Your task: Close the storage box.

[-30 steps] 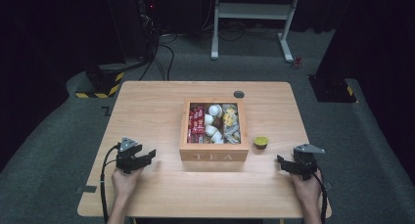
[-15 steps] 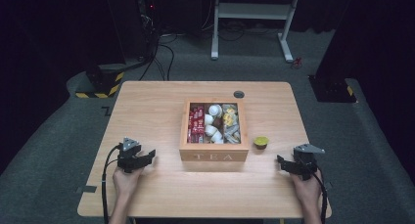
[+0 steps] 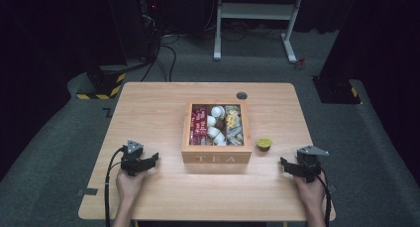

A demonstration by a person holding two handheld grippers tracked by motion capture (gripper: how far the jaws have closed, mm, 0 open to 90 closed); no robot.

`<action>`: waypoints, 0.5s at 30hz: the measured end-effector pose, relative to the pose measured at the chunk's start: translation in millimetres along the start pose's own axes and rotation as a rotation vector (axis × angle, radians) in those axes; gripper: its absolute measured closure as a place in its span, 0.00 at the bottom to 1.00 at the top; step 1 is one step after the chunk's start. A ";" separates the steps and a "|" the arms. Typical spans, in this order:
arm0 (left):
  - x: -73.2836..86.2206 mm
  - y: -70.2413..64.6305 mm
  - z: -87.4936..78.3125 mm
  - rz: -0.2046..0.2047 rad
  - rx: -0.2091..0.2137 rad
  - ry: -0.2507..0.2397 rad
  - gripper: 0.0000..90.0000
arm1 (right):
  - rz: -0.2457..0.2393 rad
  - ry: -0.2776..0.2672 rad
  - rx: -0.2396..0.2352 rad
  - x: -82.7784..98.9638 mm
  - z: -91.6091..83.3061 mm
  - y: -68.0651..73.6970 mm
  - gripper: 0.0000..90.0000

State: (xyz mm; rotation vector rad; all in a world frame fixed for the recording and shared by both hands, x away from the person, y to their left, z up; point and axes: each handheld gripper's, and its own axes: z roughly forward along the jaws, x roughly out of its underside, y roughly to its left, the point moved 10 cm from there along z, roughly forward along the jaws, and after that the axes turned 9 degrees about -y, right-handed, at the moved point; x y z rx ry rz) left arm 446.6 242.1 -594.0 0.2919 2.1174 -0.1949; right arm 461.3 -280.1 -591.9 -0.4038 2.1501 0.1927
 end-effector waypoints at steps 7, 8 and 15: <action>0.8 -3.4 0.7 0.023 -0.005 0.009 0.28 | 0.001 0.000 0.001 0.1 -0.1 0.0 0.29; 1.2 -3.2 0.3 0.027 -0.004 0.015 0.28 | 0.001 0.000 0.001 0.1 -0.1 0.0 0.29; 1.3 -3.7 0.4 0.024 -0.004 0.015 0.28 | 0.001 0.000 0.000 0.1 -0.1 0.0 0.29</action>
